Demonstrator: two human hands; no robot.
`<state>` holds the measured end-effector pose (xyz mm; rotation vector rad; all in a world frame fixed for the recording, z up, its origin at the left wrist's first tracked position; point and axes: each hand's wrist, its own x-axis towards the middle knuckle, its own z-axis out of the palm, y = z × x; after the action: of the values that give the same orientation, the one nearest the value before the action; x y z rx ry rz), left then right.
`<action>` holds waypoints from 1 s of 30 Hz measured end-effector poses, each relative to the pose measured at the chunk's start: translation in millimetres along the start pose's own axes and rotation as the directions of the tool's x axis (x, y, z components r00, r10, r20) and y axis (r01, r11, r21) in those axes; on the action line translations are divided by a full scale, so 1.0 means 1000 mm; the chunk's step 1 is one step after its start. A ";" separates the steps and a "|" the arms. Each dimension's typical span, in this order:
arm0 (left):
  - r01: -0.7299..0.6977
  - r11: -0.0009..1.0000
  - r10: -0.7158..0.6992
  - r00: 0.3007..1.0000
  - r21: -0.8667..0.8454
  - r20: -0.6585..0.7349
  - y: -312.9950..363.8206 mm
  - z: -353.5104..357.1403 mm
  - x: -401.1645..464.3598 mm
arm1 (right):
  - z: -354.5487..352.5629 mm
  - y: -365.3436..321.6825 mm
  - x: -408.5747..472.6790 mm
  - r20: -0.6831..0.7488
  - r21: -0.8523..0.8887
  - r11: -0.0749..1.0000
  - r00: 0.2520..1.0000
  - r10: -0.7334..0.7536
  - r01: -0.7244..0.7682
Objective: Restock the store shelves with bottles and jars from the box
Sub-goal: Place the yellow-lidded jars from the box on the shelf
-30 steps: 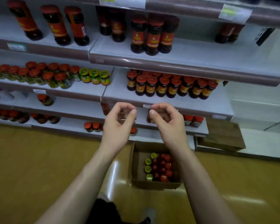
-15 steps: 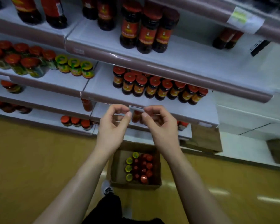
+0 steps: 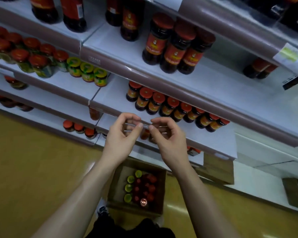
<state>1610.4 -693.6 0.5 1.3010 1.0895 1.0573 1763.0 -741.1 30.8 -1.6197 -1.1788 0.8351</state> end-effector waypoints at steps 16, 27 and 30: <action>0.137 0.925 -0.083 0.983 0.355 -0.162 -0.135 0.114 -0.046 | -0.069 0.188 0.027 0.423 -0.073 0.997 0.905 0.043 -0.013; 0.264 0.846 -0.215 0.964 0.464 -0.158 -0.373 0.130 -0.042 | 0.001 0.415 0.043 0.563 -0.307 0.952 0.806 0.180 0.003; 0.242 0.764 -0.231 0.968 0.598 -0.098 -0.455 0.131 -0.039 | 0.026 0.501 0.040 0.578 -0.363 0.931 0.791 0.200 0.029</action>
<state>1722.8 -758.1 -456.3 1.5928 1.6481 0.5306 1910.1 -746.9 -450.8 -1.7573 -1.8030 1.3316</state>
